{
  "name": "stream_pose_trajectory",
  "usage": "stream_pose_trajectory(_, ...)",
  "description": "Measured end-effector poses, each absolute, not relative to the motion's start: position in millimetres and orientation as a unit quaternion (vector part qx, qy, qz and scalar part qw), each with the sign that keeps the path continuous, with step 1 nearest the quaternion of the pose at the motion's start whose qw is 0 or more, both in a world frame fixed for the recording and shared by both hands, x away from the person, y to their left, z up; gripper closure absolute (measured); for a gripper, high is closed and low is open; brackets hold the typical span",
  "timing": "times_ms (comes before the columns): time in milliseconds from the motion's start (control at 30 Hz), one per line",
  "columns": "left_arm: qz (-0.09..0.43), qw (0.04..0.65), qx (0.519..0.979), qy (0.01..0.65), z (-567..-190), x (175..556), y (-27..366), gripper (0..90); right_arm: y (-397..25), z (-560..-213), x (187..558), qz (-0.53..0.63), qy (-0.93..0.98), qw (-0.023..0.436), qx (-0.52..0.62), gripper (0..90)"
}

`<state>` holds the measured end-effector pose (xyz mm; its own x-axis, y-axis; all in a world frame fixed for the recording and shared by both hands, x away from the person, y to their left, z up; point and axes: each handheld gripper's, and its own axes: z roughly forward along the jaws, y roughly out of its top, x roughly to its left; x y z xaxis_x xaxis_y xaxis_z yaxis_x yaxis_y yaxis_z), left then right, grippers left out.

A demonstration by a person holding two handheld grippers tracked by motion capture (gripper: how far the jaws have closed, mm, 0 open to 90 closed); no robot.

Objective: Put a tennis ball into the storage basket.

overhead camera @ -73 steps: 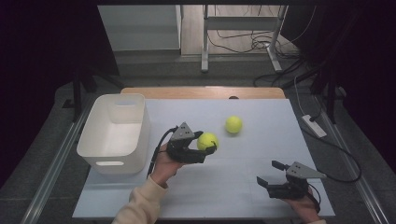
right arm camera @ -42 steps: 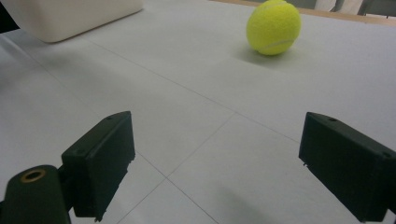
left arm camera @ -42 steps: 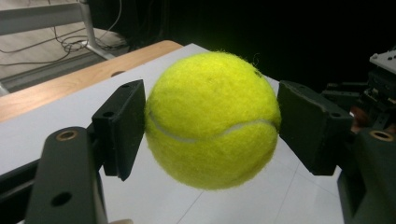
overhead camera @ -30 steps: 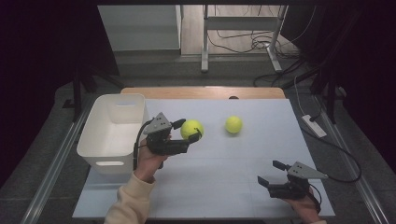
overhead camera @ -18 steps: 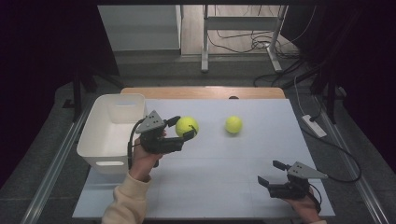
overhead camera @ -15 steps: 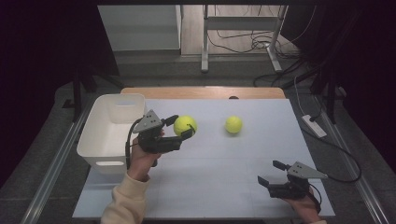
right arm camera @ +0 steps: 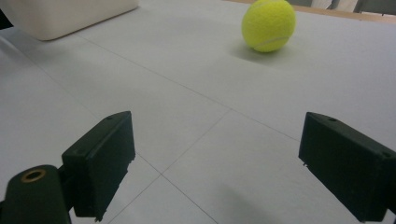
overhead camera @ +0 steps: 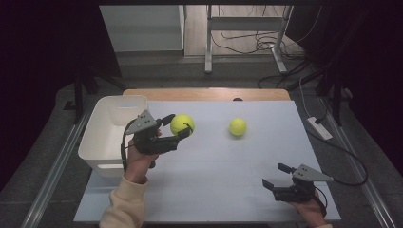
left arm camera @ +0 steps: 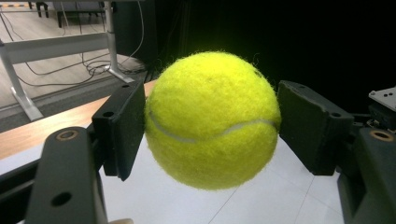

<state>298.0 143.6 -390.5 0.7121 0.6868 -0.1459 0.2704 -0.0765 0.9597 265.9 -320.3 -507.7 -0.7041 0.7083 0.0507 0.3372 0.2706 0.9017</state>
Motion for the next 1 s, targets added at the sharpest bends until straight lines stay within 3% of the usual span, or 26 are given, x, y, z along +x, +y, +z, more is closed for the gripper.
stream_pose_trajectory(1000, 0.216, 0.586, 0.688, 0.369, -384, 295, 172, 27.7, -321, -507, 266, 0.5, 0.775, 0.187, 0.339, 10.5)
